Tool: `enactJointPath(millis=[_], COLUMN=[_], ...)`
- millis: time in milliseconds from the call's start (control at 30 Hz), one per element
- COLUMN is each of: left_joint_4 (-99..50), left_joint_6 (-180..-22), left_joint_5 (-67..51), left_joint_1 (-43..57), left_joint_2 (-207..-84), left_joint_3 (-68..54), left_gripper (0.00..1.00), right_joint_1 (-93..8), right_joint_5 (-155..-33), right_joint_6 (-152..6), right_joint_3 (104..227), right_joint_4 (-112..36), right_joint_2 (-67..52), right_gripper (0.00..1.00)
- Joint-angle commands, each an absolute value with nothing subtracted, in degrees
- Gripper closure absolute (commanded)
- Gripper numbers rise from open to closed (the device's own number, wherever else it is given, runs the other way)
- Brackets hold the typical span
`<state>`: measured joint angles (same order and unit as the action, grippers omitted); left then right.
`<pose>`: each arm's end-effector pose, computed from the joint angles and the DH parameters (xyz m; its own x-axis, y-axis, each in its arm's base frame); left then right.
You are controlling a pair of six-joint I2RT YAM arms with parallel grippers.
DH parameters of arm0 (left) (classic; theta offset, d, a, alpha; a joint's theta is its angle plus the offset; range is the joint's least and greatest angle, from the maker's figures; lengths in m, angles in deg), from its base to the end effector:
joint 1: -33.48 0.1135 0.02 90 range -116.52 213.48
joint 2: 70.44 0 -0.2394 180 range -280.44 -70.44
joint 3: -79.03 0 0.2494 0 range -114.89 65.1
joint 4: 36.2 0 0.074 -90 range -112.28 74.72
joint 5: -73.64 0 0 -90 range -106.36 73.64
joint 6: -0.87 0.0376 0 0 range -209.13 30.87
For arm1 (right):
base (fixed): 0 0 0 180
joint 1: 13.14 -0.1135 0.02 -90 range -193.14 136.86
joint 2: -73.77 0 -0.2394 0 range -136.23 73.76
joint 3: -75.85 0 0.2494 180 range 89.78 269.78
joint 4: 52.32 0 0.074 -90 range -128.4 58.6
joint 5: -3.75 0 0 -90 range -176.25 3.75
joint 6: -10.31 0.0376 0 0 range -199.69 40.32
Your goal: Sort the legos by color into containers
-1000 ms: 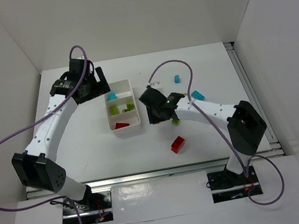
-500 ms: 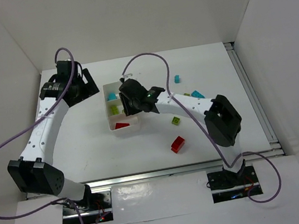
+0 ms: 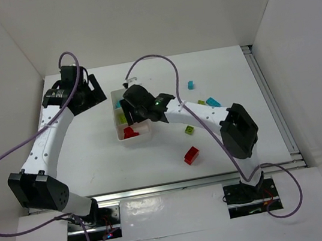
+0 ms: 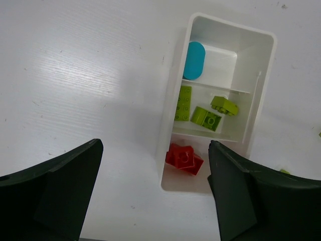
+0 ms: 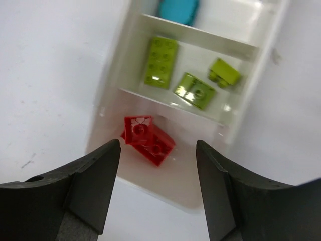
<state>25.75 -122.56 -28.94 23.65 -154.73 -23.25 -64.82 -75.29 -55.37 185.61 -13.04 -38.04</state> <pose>0.3099 -0.0454 0.3519 -0.5775 -0.4456 -0.6840 -0.3667 0.8902 -0.2704 0.2793 0.3419 0.2536 -0.6539 -0.1753 -0.7360 -0.4526 0.8702 0.1948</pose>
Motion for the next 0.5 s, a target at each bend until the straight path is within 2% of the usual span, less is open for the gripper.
enactJointPath(millis=[0, 233, 367, 467], left_joint_4=[25.8, 25.1, 25.1, 25.1], left_joint_6=[-123.0, -119.0, -112.7, -109.6], left_joint_5=[-28.4, -27.3, -21.7, -18.5], left_joint_1=[23.4, 17.0, 6.4, -1.9], left_joint_2=[-154.4, -156.0, -158.5, -159.9], left_joint_3=[-24.3, -26.2, -26.9, -26.4], left_gripper=[0.04, 0.06, 0.09, 0.10], right_joint_1=[-65.1, -61.8, -58.8, -55.1], right_joint_5=[-64.7, -58.5, -58.5, -58.5], right_joint_6=[-55.8, -43.1, -32.0, -26.7], right_joint_3=[182.7, 161.9, 152.6, 148.8], right_joint_4=[-10.9, 1.0, 6.7, 10.3], right_joint_2=[-30.0, -11.9, -0.6, 3.5], right_gripper=[0.31, 0.30, 0.22, 0.20])
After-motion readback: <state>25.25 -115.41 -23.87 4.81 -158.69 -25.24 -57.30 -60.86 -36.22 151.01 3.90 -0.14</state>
